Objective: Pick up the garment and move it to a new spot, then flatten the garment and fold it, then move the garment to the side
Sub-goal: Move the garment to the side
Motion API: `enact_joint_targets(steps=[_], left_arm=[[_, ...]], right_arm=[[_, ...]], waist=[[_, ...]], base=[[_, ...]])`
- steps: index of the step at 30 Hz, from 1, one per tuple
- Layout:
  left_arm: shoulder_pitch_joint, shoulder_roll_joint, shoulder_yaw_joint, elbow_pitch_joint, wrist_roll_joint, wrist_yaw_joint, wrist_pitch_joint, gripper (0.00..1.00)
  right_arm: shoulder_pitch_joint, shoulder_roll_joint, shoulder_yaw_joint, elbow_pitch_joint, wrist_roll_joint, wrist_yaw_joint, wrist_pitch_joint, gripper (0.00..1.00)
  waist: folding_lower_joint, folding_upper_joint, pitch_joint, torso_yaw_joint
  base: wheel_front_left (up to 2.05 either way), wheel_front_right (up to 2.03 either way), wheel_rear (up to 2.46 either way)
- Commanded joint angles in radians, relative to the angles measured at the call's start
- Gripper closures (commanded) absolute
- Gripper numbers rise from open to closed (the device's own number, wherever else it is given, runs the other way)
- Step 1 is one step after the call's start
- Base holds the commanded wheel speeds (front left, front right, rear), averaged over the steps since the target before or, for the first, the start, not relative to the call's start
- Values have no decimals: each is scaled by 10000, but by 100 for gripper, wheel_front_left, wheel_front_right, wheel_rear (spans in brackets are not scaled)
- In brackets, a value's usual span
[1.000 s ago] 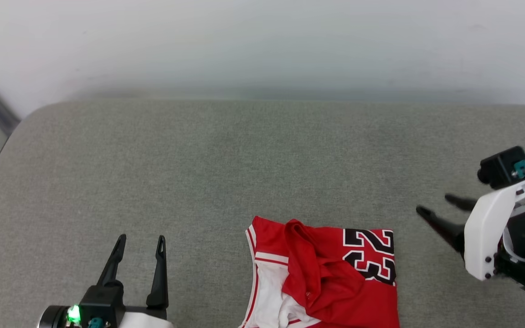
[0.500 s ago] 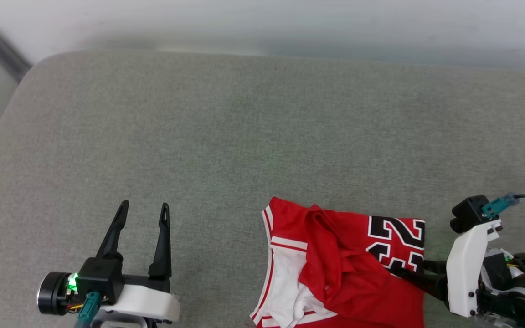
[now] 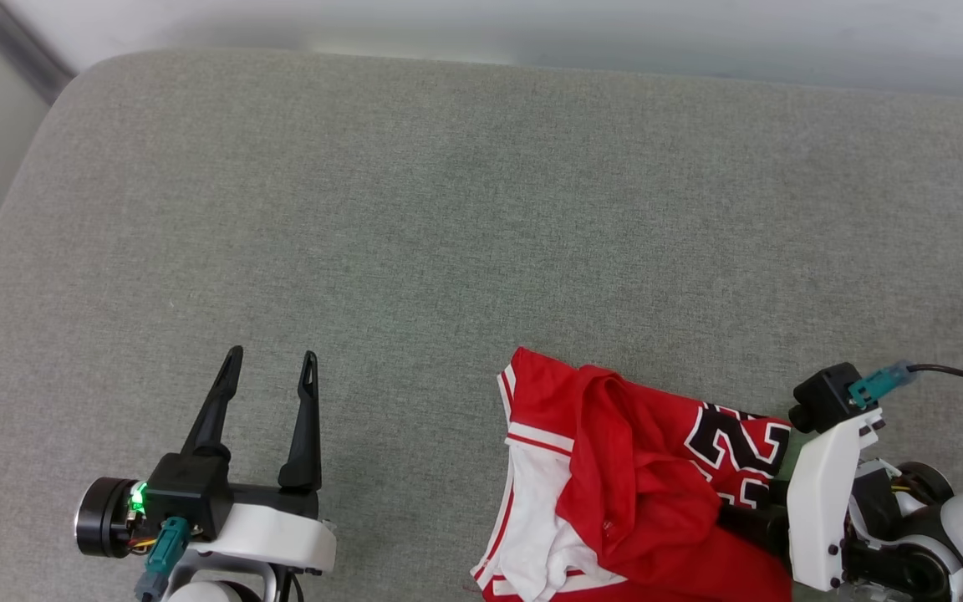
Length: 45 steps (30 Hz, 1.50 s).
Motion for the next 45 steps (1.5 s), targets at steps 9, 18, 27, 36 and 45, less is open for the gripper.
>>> enact_joint_targets(steps=[9, 18, 27, 36, 45], left_arm=[[102, -23, -32, 123, -72, 105, -22, 0], [734, -27, 12, 61, -158, 341, -22, 0], [780, -22, 262, -259, -187, 408, -22, 0], [262, 142, 473, -473, 28, 94, -22, 0], [-452, 466, 749, -985, 85, -159, -22, 0]], right_arm=[[-473, -423, 1089, 312, -138, -18, -882, 100], [-1489, -1394, 2135, -946, -217, -12, -1488, 100], [-2528, -2900, 2430, -2414, -312, -12, -1211, 100], [-2785, -3524, 1507, -1754, -708, -13, -1407, 100], [-3754, -3818, 146, 143, -2335, -15, -1278, 100]], waist=[[0, 0, -412, -59], [0, 0, -1367, -976], [0, 0, -953, -3285], [0, 0, 54, -3880], [0, 0, 1498, -3823]], base=[[0, 0, 0], [0, 0, 0], [0, 0, 0], [0, 0, 0], [0, 0, 0]])
